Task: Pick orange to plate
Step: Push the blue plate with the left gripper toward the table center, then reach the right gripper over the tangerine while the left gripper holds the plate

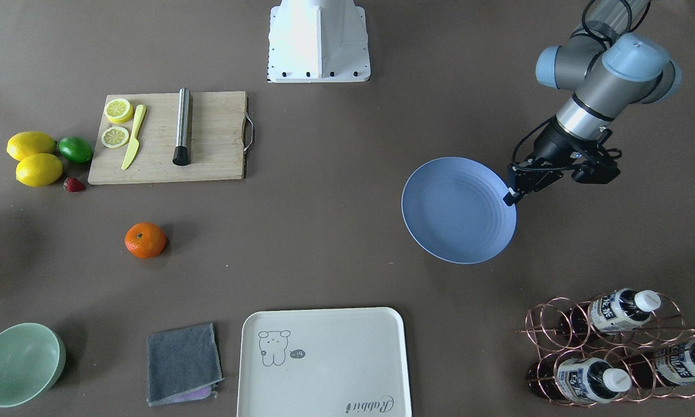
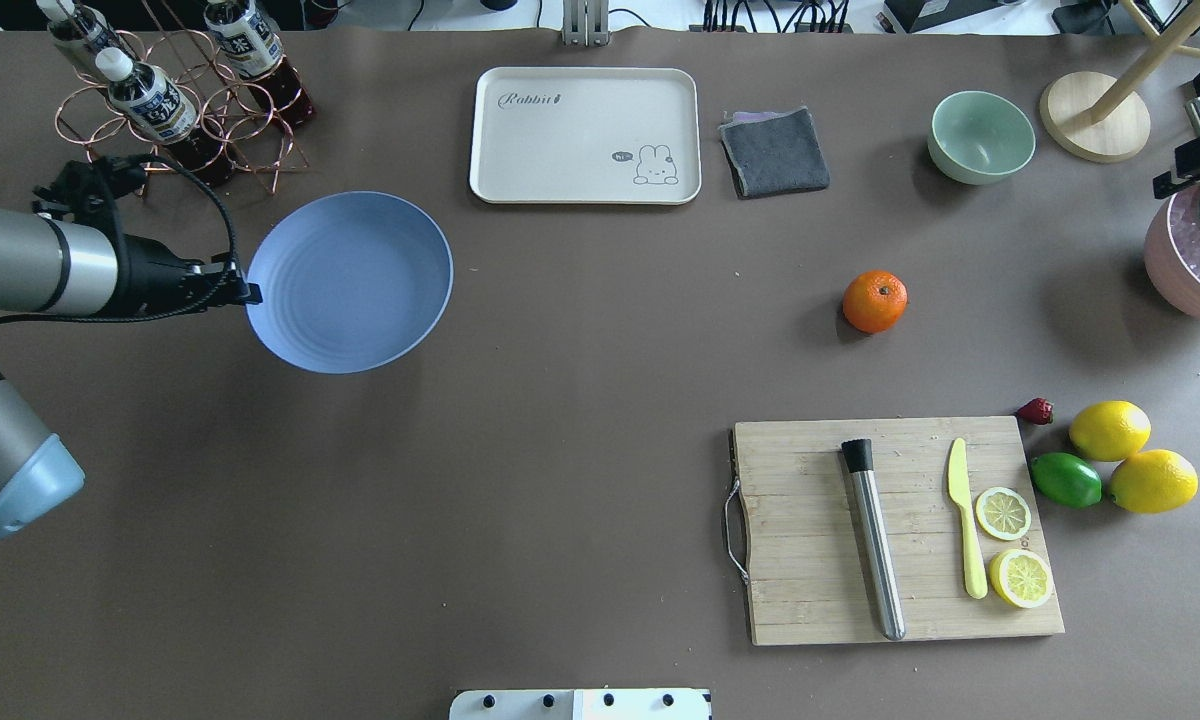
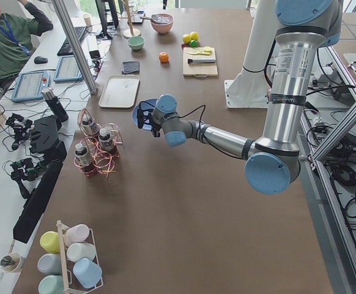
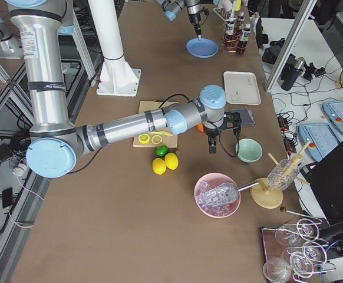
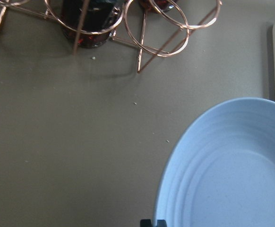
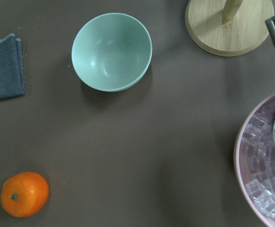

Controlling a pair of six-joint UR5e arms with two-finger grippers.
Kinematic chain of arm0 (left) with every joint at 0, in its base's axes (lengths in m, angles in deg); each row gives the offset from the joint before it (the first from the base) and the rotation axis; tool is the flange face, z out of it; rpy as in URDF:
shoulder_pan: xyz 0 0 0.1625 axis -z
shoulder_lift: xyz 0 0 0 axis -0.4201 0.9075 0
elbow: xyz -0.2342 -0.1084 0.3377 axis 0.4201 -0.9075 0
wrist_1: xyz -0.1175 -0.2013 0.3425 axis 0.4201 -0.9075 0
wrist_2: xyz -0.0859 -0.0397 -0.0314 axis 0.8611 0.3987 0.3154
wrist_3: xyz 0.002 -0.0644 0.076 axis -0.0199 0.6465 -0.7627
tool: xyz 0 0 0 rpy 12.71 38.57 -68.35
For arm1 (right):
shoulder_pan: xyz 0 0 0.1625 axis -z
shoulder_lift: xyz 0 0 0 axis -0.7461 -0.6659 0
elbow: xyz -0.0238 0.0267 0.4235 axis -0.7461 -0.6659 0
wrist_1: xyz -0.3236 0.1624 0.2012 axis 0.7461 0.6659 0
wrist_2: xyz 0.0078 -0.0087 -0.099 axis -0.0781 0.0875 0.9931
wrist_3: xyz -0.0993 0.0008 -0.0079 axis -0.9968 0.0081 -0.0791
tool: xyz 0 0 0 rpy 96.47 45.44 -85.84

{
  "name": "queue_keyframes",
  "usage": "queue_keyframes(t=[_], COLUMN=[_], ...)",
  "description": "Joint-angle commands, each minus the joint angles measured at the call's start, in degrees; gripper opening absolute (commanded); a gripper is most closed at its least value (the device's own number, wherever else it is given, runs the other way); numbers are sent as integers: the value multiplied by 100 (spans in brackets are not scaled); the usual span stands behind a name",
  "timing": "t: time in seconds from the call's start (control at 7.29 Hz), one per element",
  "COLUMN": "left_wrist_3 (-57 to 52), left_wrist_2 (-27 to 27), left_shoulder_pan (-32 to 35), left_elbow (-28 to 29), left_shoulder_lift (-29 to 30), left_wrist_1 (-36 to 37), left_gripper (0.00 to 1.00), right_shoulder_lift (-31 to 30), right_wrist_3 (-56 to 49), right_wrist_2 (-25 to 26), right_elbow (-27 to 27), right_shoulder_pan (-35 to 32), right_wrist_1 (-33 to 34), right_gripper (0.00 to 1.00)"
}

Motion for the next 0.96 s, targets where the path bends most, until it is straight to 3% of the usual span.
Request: queue_keyframes(t=[0.0,0.27,0.82], left_wrist_3=[719,1020,1373], left_wrist_2=[-1060,-2185,-2796], left_shoulder_pan=[-950,-1917,-2527], left_elbow=[-531,-183,127], left_shoulder_lift=[970,1781,1943], left_wrist_1=[1604,2270,2280], left_gripper=[0,0,0], right_shoulder_lift=[418,437,789], right_wrist_3=[1242,1325,1993], right_wrist_2=[601,796,971], right_elbow=[113,104,34], right_shoulder_pan=[860,1178,1574], right_wrist_1=[-177,-478,-478], right_gripper=[100,100,100])
